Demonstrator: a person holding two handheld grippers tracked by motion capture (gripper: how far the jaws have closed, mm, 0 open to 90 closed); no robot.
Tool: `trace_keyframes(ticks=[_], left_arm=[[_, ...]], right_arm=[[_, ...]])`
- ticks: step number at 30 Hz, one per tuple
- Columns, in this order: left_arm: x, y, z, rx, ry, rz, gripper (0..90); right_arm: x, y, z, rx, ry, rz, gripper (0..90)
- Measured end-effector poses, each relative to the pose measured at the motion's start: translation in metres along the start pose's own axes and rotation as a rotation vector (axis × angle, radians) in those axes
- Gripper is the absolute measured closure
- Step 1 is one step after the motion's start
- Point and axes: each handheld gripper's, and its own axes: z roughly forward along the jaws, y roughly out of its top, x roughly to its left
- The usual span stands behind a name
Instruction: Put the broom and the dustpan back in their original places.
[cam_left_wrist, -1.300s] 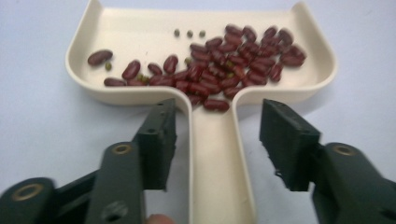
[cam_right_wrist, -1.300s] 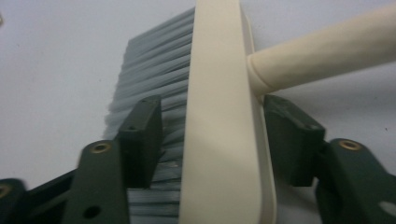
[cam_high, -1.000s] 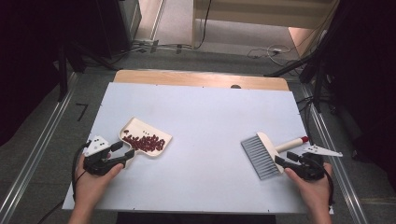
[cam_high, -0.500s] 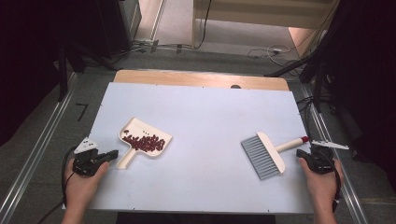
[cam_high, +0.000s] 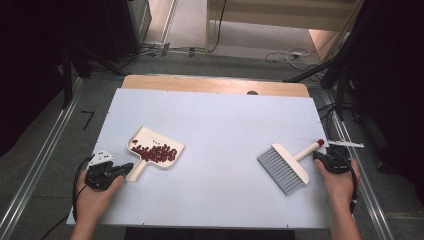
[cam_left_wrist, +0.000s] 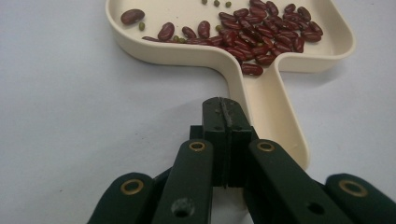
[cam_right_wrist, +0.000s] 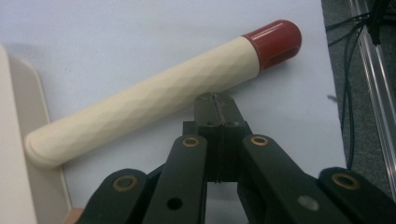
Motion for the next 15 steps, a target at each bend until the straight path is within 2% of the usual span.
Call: trace_keyframes(ticks=[9,15], left_arm=[[-0.008,0.001,0.004,0.005,-0.039,0.040,90.0],[-0.014,0.003,0.008,0.012,-0.054,0.061,90.0]], right_arm=[[0.005,0.029,0.019,0.042,0.040,-0.043,88.2],[0.013,0.045,0.028,0.084,0.047,-0.075,88.2]])
